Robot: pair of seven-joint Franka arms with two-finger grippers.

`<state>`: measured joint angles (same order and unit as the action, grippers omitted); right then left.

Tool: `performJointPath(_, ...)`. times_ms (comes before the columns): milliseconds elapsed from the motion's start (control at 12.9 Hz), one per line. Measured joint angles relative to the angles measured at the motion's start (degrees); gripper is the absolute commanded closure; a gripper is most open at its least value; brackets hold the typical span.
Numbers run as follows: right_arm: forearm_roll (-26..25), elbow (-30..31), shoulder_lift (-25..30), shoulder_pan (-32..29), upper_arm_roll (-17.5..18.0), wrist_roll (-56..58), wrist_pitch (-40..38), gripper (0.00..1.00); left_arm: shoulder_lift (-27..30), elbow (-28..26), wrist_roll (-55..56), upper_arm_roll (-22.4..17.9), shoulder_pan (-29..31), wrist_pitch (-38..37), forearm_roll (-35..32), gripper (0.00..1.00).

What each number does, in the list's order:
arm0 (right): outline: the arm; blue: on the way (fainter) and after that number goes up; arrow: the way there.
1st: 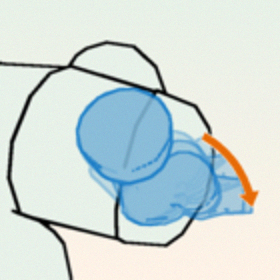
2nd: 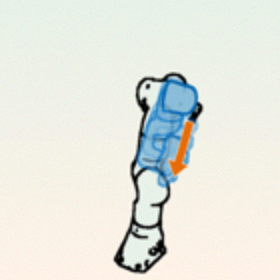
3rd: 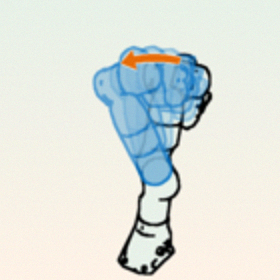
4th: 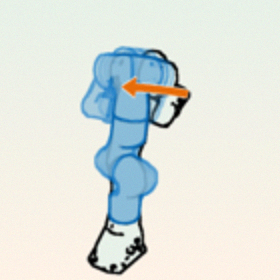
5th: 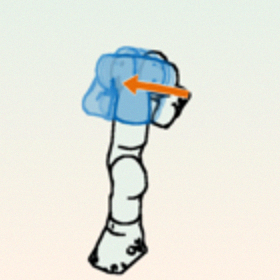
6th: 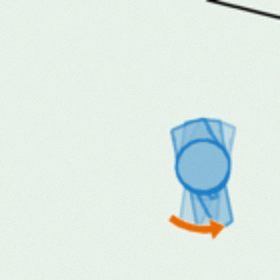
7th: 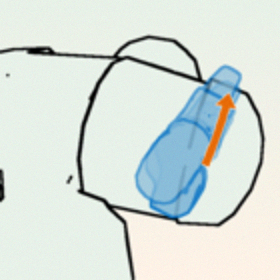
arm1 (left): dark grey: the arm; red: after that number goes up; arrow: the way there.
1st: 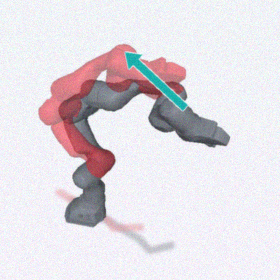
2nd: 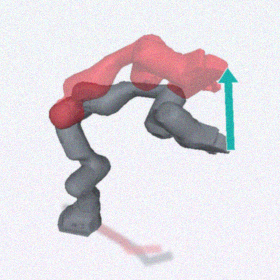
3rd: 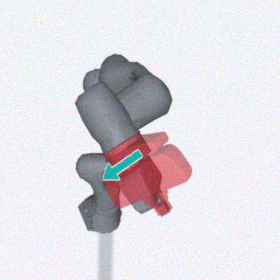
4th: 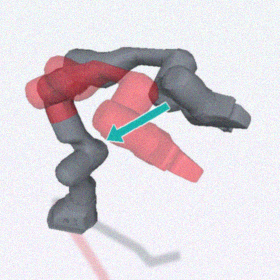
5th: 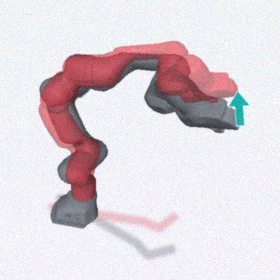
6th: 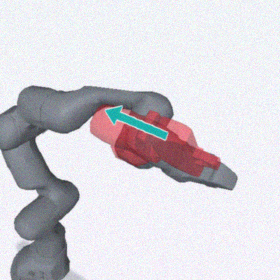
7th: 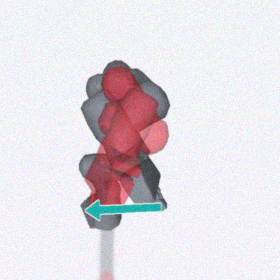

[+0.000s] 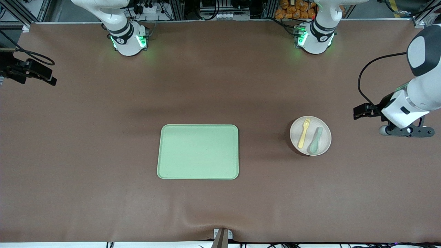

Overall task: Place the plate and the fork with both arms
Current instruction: 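Move the left gripper toward the white plate's rim, then lower the left gripper and grasp the white plate's rim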

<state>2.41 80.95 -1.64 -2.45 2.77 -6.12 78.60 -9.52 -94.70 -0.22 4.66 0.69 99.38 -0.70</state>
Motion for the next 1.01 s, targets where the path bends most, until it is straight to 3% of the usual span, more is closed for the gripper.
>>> performJointPath(387,0.00,0.01,0.00,0.00,0.02,0.00,-0.05,0.00,-2.72,-0.74,-2.05,-0.10,1.46,3.83,4.24,0.00)
performJointPath(1006,0.00,0.02,0.00,0.00,-0.01,0.00,-0.38,0.00,-6.13,-0.76,-5.41,-0.05,1.86,6.57,4.94,0.00)
